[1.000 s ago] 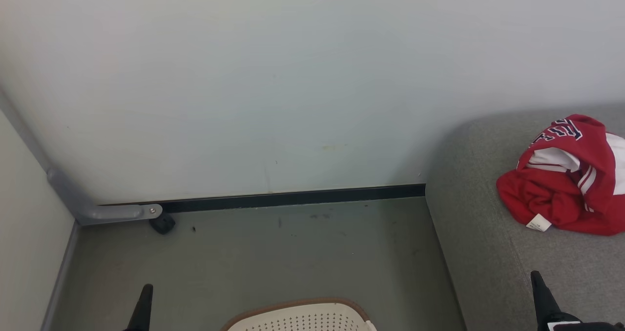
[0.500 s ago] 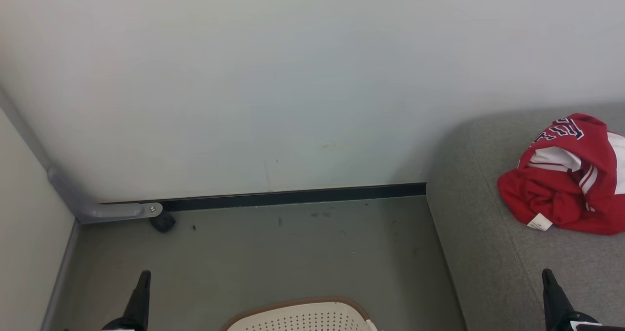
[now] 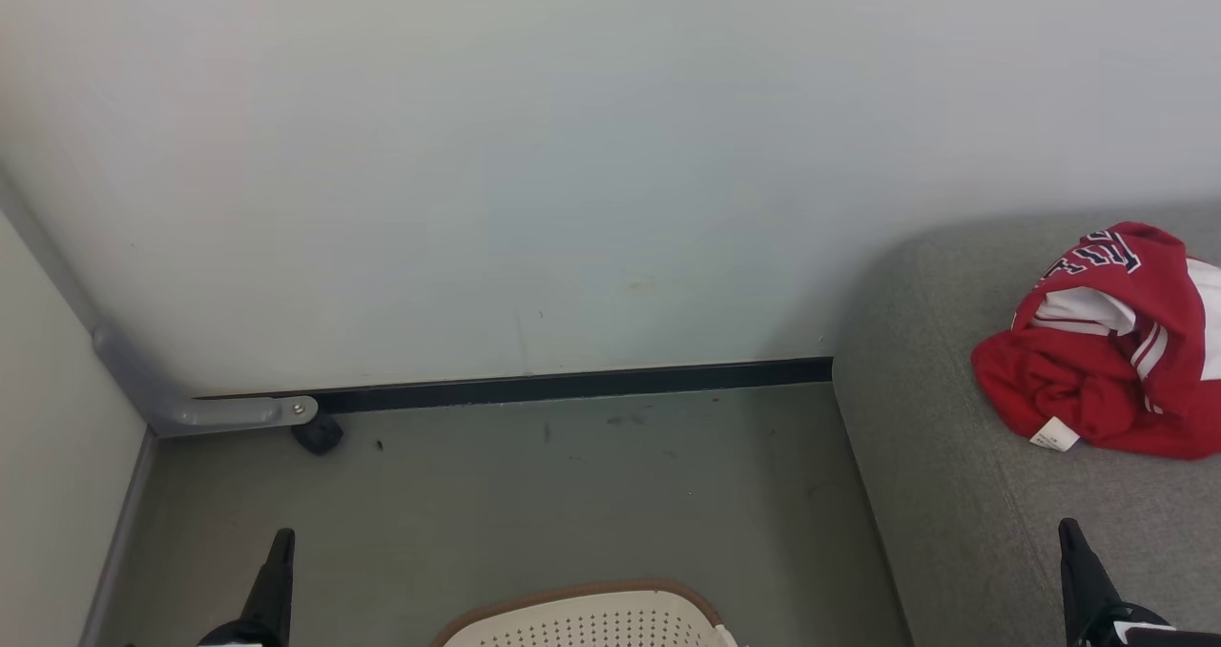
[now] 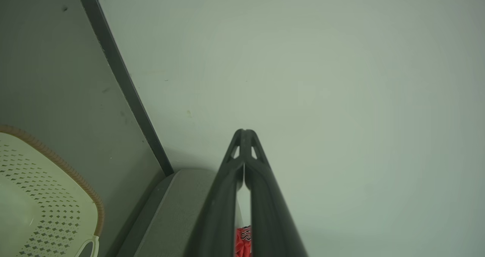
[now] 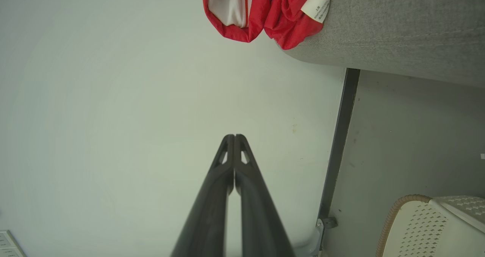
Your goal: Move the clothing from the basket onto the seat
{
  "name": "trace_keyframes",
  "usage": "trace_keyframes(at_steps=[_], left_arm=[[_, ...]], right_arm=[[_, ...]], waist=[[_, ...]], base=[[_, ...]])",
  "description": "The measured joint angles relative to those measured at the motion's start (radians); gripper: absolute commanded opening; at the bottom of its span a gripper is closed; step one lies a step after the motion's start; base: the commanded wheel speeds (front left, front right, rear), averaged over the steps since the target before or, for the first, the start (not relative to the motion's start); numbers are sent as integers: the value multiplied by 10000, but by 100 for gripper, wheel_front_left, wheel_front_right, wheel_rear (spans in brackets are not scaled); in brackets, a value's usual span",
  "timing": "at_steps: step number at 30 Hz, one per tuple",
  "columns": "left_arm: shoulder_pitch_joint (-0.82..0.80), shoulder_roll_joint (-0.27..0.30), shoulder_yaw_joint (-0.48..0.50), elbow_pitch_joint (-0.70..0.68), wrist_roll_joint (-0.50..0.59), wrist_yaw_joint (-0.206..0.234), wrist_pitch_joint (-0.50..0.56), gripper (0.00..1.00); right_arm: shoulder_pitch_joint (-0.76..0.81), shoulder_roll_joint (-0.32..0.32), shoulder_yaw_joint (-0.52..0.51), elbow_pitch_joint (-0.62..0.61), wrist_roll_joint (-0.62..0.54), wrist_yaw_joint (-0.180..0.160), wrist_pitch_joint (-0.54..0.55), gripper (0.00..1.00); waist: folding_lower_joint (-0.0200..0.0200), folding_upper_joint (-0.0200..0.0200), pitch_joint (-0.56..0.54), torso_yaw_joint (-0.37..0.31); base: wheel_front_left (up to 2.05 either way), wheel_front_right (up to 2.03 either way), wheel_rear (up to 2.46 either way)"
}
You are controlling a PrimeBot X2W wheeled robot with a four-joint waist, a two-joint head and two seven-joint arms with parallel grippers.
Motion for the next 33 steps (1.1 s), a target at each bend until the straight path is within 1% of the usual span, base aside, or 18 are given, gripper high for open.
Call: trace_keyframes(at_steps=[33], left_arm=[[0, -6, -2, 6, 0, -2, 0, 0]], right_arm=[[0, 2, 2, -2, 2, 0, 0, 0]], waist=[[0, 0, 0, 0]], base=[[0, 0, 0]])
